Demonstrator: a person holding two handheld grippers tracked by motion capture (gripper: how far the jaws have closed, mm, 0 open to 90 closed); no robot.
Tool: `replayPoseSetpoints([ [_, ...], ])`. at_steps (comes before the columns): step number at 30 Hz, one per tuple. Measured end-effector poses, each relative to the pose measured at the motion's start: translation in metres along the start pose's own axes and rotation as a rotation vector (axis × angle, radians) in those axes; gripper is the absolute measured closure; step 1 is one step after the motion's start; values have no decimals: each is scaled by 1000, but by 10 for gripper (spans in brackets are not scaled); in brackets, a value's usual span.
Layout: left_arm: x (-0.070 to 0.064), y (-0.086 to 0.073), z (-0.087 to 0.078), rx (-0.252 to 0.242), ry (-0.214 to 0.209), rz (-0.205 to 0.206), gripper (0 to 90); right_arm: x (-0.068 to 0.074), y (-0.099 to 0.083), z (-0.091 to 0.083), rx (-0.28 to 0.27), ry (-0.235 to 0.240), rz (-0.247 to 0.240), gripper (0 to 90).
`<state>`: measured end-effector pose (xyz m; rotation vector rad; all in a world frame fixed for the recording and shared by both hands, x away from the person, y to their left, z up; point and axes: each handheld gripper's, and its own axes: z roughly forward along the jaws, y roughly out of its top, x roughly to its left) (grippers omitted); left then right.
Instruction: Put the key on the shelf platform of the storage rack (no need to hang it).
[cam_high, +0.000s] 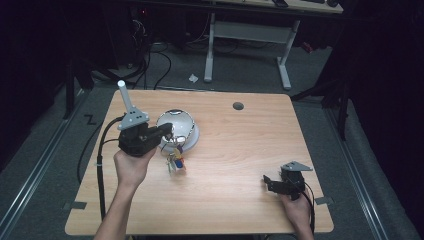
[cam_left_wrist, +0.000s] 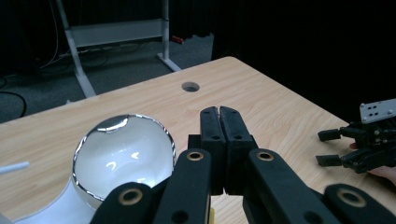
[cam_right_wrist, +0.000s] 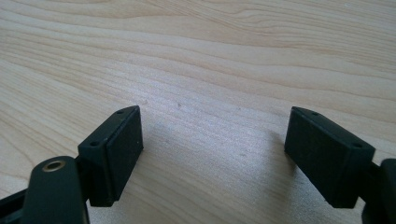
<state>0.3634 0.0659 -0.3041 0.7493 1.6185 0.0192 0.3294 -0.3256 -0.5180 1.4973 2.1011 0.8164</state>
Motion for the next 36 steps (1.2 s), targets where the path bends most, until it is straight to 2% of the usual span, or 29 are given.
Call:
replayPoseSetpoints([
  [2, -1, 2, 0, 1, -3, 5, 897, 0, 0, 0, 0, 0, 2, 193],
  [3, -7, 8, 1, 7, -5, -13, 897, 0, 0, 0, 0, 0, 2, 193],
  [11, -27, 26, 6, 4, -16, -13, 897, 0, 0, 0, 1, 2, 1, 192],
  [19, -45, 43, 21, -12, -10, -3, 897, 0, 0, 0, 1, 2, 3, 192],
  [22, -47, 47, 25, -14, -10, -10, 897, 0, 0, 0, 1, 3, 1, 192],
  [25, -51, 55, 38, -19, 6, -20, 897, 0, 0, 0, 1, 3, 1, 192],
  [32, -55, 61, 53, -30, 10, -29, 897, 0, 0, 0, 0, 3, 1, 192],
  [36, -54, 62, 60, -36, 21, -17, 897, 0, 0, 0, 0, 3, 1, 192],
])
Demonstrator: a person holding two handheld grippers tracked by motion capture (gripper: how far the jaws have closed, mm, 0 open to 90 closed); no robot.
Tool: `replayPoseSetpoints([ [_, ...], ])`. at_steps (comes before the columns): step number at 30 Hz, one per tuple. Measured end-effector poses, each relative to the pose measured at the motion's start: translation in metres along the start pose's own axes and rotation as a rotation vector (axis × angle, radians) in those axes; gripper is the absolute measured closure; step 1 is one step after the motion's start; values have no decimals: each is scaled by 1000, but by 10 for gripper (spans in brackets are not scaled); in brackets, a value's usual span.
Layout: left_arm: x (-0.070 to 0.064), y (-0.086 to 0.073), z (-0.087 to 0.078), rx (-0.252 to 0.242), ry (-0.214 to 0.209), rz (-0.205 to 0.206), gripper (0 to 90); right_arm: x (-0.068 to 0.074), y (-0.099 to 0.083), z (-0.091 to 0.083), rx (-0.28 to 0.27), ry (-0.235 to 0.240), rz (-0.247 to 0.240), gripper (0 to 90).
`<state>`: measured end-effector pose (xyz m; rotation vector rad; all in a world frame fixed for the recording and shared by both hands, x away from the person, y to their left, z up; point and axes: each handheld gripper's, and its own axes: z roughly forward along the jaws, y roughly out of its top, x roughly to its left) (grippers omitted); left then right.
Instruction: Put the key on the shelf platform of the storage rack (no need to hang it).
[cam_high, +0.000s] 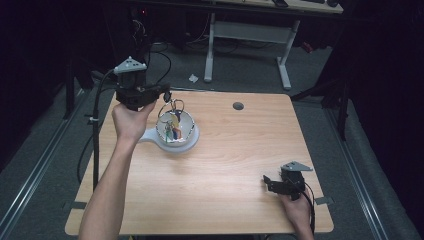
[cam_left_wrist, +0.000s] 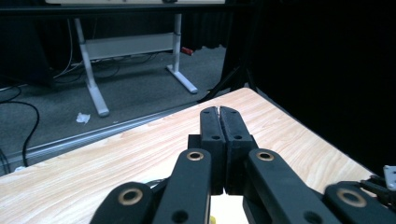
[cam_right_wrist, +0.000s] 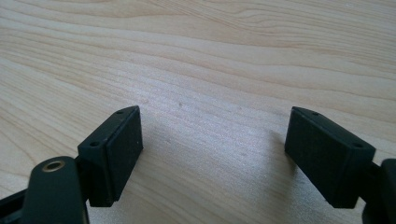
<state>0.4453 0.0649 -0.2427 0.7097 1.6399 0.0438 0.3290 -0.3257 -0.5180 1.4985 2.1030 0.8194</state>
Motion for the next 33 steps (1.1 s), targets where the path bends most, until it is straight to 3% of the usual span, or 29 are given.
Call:
replayPoseSetpoints([
  [10, 10, -3, 22, -5, 35, -6, 896, 0, 0, 0, 0, 1, -1, 192],
  [18, 28, -12, 36, 9, 83, -5, 896, 0, 0, 0, 0, 2, -1, 191],
  [33, 54, -27, 49, 32, 134, -13, 895, 0, 0, 0, 0, 1, -2, 191],
])
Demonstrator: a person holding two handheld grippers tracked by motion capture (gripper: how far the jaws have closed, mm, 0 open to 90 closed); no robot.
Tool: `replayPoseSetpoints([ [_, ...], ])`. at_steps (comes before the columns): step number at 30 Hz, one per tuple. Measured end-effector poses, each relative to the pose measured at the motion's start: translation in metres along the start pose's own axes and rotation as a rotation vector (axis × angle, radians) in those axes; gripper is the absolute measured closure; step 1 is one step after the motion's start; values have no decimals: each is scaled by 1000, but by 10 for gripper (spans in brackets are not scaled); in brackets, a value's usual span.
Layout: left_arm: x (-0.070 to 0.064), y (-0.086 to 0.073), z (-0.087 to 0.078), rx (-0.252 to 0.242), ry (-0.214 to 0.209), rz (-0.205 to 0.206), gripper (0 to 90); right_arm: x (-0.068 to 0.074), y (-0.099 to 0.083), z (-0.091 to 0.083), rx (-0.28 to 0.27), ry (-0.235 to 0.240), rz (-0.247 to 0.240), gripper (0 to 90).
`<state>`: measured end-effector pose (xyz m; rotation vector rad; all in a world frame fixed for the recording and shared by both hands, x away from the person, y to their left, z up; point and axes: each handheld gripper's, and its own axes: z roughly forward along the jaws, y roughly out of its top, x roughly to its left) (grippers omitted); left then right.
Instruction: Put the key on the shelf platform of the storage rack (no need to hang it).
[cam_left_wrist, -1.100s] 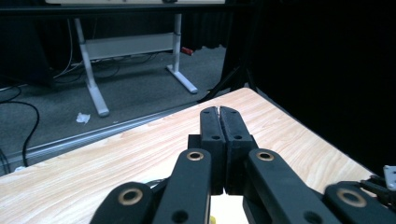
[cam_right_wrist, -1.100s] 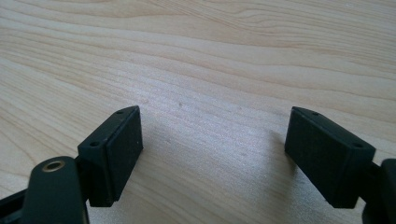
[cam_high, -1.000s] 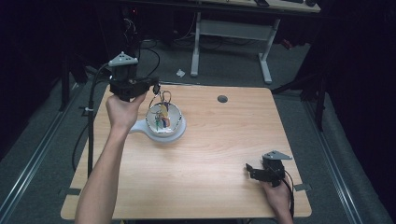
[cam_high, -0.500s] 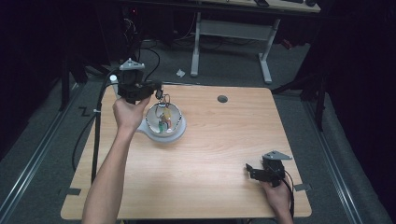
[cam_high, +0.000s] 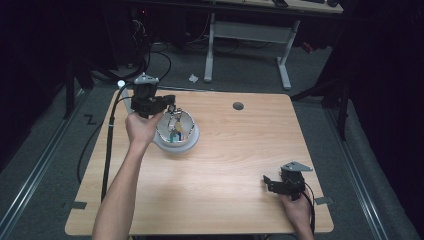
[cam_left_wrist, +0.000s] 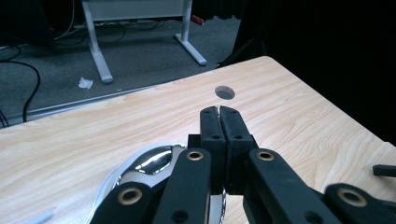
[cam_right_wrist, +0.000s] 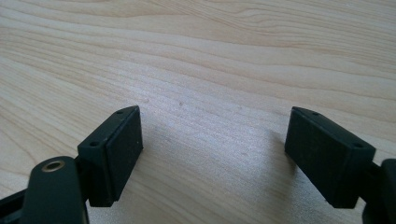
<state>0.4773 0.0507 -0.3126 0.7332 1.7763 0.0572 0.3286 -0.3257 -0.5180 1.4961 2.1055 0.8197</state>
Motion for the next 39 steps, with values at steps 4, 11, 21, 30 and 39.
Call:
replayPoseSetpoints([
  [4, 4, -3, 3, 8, 20, -13, 895, 0, 0, 0, -1, 0, 0, 191],
  [11, 14, -8, 7, 25, 28, -8, 894, 0, 0, 0, 0, 0, 1, 191],
  [21, 33, -17, 14, 51, 54, -29, 893, 0, 0, 0, 1, 0, 0, 191],
  [30, 52, -24, 22, 57, 102, -14, 892, 0, 0, 0, 1, 0, 0, 191],
  [39, 62, -47, 37, 82, 155, 52, 891, 0, 0, 0, 1, 0, 0, 191],
])
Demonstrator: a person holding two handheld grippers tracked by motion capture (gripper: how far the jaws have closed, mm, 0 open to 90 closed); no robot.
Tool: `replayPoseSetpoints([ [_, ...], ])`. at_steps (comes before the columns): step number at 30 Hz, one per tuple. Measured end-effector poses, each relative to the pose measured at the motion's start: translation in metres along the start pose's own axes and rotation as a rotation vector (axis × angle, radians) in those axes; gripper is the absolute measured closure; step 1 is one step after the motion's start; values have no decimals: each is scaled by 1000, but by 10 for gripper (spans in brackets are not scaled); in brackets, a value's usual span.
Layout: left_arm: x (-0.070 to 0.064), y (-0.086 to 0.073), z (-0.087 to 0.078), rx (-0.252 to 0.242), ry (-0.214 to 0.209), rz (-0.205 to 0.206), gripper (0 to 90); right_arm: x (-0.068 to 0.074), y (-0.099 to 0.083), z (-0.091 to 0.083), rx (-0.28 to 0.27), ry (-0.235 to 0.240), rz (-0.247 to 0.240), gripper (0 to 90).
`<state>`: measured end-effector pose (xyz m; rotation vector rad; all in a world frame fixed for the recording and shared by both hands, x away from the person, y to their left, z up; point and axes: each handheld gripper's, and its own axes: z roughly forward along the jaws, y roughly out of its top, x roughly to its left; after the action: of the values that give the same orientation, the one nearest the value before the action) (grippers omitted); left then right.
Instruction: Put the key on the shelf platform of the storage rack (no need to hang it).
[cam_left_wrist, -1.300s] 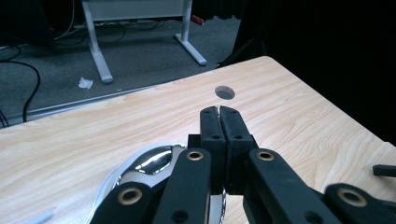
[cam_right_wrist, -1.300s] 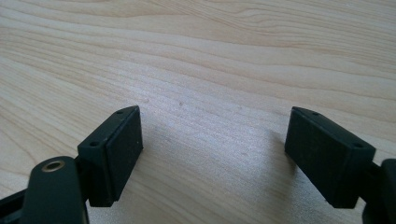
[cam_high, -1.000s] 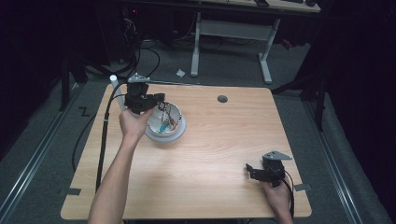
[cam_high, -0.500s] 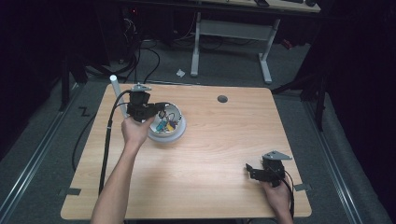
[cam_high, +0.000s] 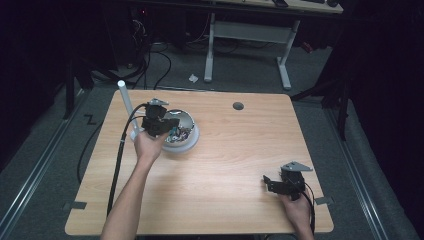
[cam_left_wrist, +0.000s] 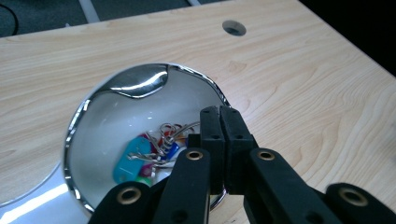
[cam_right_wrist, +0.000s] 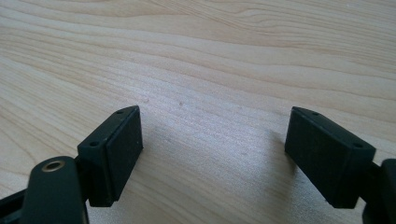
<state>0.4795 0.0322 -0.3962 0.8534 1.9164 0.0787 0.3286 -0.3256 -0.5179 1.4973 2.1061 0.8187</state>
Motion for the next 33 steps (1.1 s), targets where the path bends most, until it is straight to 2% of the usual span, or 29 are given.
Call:
replayPoseSetpoints([
  [4, 3, -9, 8, 4, 24, 28, 890, 0, 0, 0, 0, 0, 0, 191],
  [9, 6, -16, 16, 1, 49, 42, 888, 0, 0, 0, -2, 0, 0, 191],
  [12, 10, -18, 19, 6, 56, 40, 886, 0, 0, 0, -1, 0, 0, 190],
  [17, 20, -19, 26, 8, 82, 13, 885, 0, 0, 0, -2, 2, 0, 191],
  [19, 22, -19, 26, 6, 74, 16, 885, 0, 0, 0, -2, 2, -1, 190],
  [20, 22, -19, 25, 2, 74, 4, 882, 0, 0, 0, -2, 2, -1, 190],
  [23, 23, -18, 24, -4, 68, 0, 821, 0, 0, 0, -2, 1, -1, 190],
  [27, 25, -18, 21, -20, 60, 17, 749, 0, 0, 0, -2, 1, 0, 190],
  [28, 22, -17, 17, -42, 52, 14, 670, 0, 0, 0, -2, 1, -1, 191],
  [29, 22, -17, 17, -42, 52, 14, 643, 0, 0, 0, -2, 1, -1, 191],
  [30, 21, -16, 14, -53, 35, 21, 643, 0, 0, 0, -2, 1, 0, 190],
  [31, 18, -15, 9, -66, 22, 13, 590, 0, 0, 0, 0, 1, -1, 190],
  [33, 16, -14, 5, -70, 11, 8, 553, 0, 0, 0, 0, 1, 0, 191],
])
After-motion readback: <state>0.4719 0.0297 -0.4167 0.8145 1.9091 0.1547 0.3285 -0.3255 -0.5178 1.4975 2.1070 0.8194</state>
